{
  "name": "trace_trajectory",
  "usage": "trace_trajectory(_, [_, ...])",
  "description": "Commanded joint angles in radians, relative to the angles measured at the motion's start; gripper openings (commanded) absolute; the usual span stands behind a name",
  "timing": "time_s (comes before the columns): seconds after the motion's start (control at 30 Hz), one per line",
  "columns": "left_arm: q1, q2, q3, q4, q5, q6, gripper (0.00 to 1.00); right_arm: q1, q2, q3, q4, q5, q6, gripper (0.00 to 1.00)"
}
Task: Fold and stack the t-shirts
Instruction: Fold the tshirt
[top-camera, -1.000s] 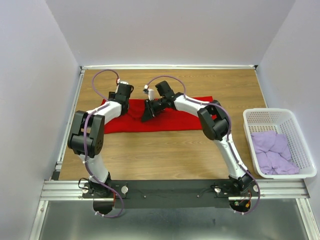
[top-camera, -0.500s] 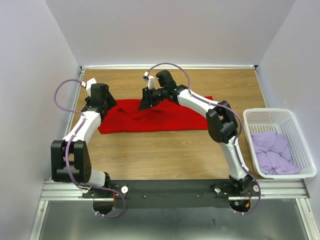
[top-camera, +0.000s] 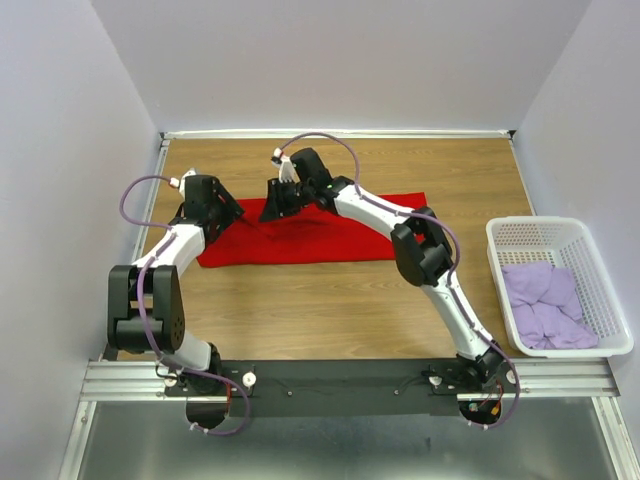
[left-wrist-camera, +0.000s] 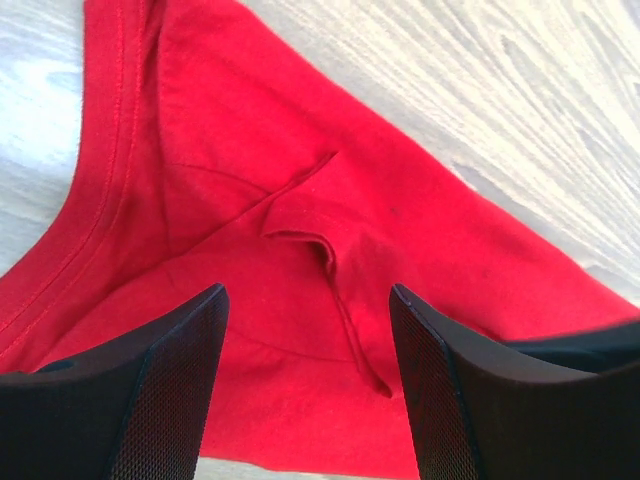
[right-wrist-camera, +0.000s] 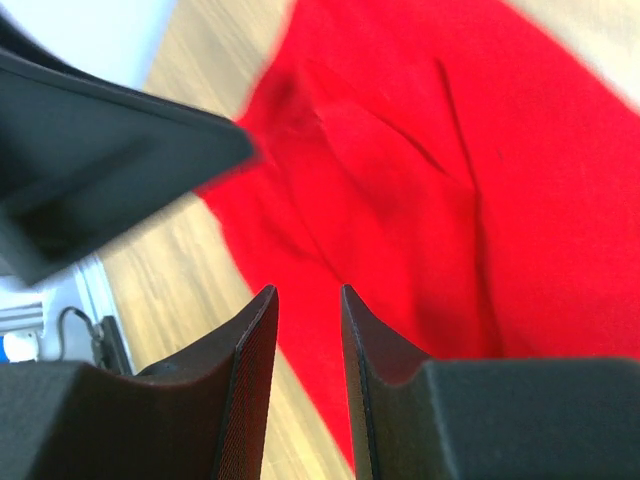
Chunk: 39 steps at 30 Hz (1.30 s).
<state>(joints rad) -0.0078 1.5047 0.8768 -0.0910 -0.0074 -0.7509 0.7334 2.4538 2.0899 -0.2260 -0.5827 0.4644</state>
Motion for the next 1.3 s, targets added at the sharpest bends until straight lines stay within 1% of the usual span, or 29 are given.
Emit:
trace_trajectory(0.0, [0.000, 0.015, 0.010, 0.050, 0.029, -0.015, 0.73, 0.003, 0.028, -0.046, -0.006, 0.029, 0.008, 0.38])
trace_trajectory(0.2, [0.000, 0.052, 0.005, 0.063, 0.038, -0.016, 0.71, 0.003, -0.009, -0.206, -0.003, 0.052, -0.050, 0.38])
trace_trajectory(0.23, [0.023, 0.060, 0.004, 0.069, 0.041, -0.015, 0.70, 0.004, -0.010, -0.235, -0.001, 0.061, -0.055, 0.38])
trace_trajectory(0.33, [0.023, 0.080, 0.001, 0.076, 0.041, -0.016, 0.68, 0.001, -0.015, -0.263, 0.008, 0.061, -0.069, 0.38])
trace_trajectory(0.53, [0.023, 0.107, -0.001, 0.079, 0.035, -0.010, 0.62, -0.014, -0.016, -0.329, 0.046, 0.054, -0.061, 0.35])
trace_trajectory(0.77, [0.026, 0.144, -0.007, 0.083, 0.037, -0.022, 0.54, -0.022, -0.022, -0.349, 0.068, 0.029, -0.064, 0.35])
trace_trajectory(1.0, [0.028, 0.149, -0.019, 0.086, 0.053, -0.074, 0.54, -0.022, -0.024, -0.349, 0.071, 0.015, -0.070, 0.35])
trace_trajectory(1.27, [0.026, 0.092, -0.084, 0.178, 0.043, -0.177, 0.57, -0.023, -0.022, -0.350, 0.071, 0.003, -0.069, 0.35])
